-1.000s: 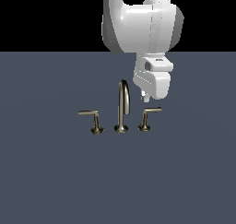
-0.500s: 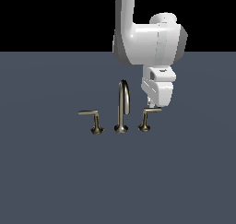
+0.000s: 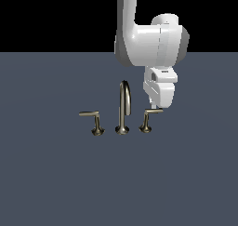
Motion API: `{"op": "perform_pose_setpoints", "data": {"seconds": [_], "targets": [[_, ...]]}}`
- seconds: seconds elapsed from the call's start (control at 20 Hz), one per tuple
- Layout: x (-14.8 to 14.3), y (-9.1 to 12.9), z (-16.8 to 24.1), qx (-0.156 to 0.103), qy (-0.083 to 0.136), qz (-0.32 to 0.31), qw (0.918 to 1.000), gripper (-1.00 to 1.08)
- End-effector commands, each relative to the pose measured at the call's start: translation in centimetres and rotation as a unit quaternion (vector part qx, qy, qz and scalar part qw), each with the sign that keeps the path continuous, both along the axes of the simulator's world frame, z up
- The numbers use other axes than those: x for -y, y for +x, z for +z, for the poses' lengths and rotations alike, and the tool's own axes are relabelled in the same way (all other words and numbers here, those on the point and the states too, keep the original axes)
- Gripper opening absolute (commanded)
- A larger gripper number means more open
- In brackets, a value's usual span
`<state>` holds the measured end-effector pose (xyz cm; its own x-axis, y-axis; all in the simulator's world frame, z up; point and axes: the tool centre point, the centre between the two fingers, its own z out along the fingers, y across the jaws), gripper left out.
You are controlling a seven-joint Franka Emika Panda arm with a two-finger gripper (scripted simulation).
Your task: Turn on the faucet by rotating a designated handle.
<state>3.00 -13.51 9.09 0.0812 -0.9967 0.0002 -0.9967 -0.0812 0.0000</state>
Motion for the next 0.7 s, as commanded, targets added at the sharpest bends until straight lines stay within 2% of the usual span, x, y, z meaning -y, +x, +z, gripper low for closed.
{"op": "perform_pose_setpoints", "data": {"seconds": [0.0, 0.45, 0.5, 0.55, 0.65], "targets": [[0.2, -0.3, 0.0, 0.000, 0.000, 0.000, 1.0000, -1.00], [2.2, -3.4, 0.0, 0.000, 0.000, 0.000, 1.0000, -1.00], [2.2, -3.4, 0.0, 0.000, 0.000, 0.000, 1.0000, -1.00], [1.4, -2.5, 0.0, 0.005, 0.001, 0.005, 1.0000, -1.00], [1.4, -3.2, 0.0, 0.004, 0.000, 0.005, 1.0000, -1.00]]}}
